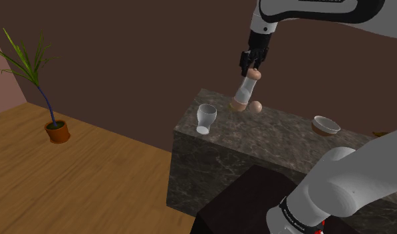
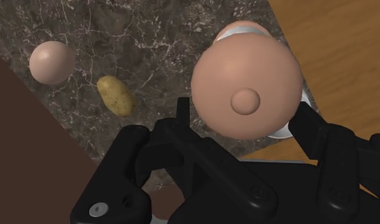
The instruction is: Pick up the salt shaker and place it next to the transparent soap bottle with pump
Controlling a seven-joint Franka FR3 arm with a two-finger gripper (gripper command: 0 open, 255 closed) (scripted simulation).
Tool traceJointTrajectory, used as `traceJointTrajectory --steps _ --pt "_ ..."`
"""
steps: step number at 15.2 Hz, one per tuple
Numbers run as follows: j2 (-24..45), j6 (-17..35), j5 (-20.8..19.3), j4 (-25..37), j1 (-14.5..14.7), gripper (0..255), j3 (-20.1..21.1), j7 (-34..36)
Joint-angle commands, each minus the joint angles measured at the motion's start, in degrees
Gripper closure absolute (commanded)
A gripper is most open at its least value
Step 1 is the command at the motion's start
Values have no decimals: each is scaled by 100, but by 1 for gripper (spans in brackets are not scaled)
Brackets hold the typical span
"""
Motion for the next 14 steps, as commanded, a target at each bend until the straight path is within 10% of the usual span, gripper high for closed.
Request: traceJointTrajectory --steps 1,14 --pt "28 -144 8 171 4 255 8 -20" --pt "352 -1141 56 1504 18 255 38 -191"
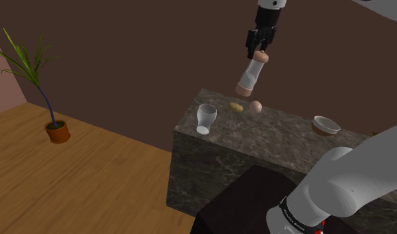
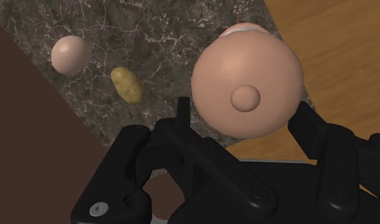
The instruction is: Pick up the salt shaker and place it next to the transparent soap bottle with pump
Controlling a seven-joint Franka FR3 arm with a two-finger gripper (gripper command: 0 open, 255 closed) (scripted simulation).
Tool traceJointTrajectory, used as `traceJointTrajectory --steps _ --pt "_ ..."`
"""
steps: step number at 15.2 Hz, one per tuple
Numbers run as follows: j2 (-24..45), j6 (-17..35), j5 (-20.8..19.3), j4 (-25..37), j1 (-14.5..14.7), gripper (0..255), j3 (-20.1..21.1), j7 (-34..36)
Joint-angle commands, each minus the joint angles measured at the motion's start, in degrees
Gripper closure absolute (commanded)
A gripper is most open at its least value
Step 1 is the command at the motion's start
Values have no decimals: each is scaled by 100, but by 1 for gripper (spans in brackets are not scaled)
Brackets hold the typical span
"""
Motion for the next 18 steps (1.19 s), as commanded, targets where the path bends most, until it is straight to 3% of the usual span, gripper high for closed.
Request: traceJointTrajectory --steps 1,13,18 --pt "76 -155 6 233 0 255 -2 -34" --pt "596 -1110 40 1721 0 255 -4 -226" --pt "-177 -1041 -143 972 -177 255 -273 -684"
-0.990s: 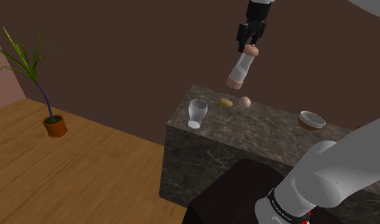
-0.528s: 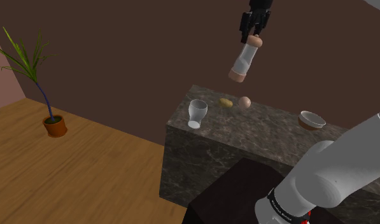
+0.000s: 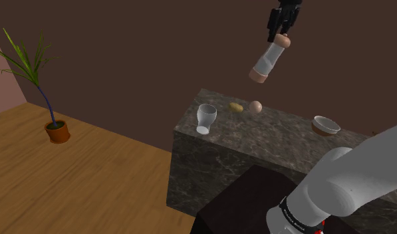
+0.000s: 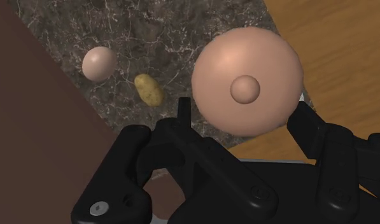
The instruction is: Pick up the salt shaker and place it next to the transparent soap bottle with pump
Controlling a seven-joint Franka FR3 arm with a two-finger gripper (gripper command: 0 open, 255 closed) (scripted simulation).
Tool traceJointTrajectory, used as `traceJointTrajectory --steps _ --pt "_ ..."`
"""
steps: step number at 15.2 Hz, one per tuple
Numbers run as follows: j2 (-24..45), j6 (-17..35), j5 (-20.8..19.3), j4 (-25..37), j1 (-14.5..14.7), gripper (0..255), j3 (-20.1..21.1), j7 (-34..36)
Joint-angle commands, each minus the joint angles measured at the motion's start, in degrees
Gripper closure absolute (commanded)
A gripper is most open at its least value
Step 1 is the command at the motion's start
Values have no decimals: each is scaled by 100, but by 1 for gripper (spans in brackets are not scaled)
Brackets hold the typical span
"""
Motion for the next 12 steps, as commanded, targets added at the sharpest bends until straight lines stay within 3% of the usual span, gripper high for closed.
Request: traceJointTrajectory --steps 1,12 --pt "-315 48 -88 -318 -77 255 -128 -208" --pt "-1531 -45 -689 -1134 -450 255 -890 -1398"
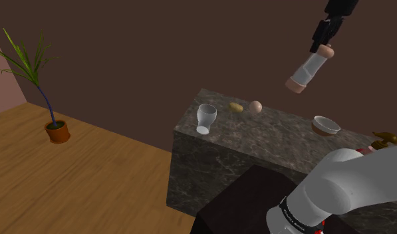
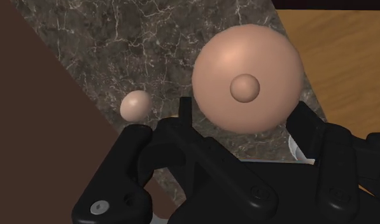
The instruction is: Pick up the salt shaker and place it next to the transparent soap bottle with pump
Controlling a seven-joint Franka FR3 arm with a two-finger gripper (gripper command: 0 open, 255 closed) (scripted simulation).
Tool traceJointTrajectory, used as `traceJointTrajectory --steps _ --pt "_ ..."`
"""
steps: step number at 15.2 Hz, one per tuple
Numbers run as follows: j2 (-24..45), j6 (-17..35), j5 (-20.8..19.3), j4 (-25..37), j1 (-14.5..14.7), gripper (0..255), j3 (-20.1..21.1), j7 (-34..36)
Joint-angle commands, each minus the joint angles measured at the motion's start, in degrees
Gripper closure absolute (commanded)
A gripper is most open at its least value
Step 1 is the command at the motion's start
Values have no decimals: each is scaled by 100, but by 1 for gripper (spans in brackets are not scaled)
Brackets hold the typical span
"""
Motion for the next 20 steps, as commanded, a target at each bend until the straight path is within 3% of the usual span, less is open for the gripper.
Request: traceJointTrajectory --steps 1,11,20 --pt "-172 -44 -136 -51 -69 255 -176 -275" --pt "-720 -168 -809 -16 -315 255 -1088 -1560" --pt "-765 -194 -1363 563 -331 255 -2142 -2854"
